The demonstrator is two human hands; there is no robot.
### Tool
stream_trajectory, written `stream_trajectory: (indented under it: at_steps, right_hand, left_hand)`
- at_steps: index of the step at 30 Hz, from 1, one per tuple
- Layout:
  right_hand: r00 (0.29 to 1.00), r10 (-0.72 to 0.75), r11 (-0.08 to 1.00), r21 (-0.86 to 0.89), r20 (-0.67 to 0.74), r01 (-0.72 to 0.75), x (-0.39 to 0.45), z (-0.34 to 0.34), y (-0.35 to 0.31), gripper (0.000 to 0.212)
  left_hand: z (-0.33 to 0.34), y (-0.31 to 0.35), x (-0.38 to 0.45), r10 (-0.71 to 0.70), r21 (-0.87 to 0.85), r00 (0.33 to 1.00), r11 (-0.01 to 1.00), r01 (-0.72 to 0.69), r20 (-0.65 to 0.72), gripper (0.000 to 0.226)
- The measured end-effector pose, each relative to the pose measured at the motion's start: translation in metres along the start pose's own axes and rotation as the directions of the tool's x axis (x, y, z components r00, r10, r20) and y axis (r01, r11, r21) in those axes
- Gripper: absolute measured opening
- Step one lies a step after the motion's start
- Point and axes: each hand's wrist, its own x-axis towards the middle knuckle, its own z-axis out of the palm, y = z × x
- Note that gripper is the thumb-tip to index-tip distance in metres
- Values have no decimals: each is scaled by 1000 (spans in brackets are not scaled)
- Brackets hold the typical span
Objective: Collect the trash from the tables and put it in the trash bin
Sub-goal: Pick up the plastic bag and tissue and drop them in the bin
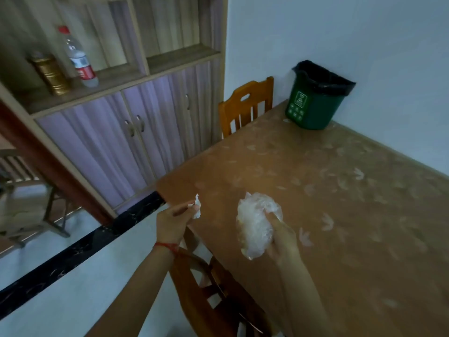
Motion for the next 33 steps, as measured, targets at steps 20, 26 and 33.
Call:
stream_trajectory:
  at_steps: [20,26,33]
  right_hand:
    - [925,147,917,-400,350,5,-43,261,127,15]
    - [901,225,858,-513,372,-2,-54,323,187,12]
    - [920,328,785,-603,215,-139,-36,368,232,43]
  left_hand:
    - [-279,7,-9,-38,-269,878,957,-105,-478,17]
    - [-361,-5,-15,-93,-280,816,956,-88,-571,20]
    - [-409,-11,-1,-127,-321,790,942,-92,-600,22]
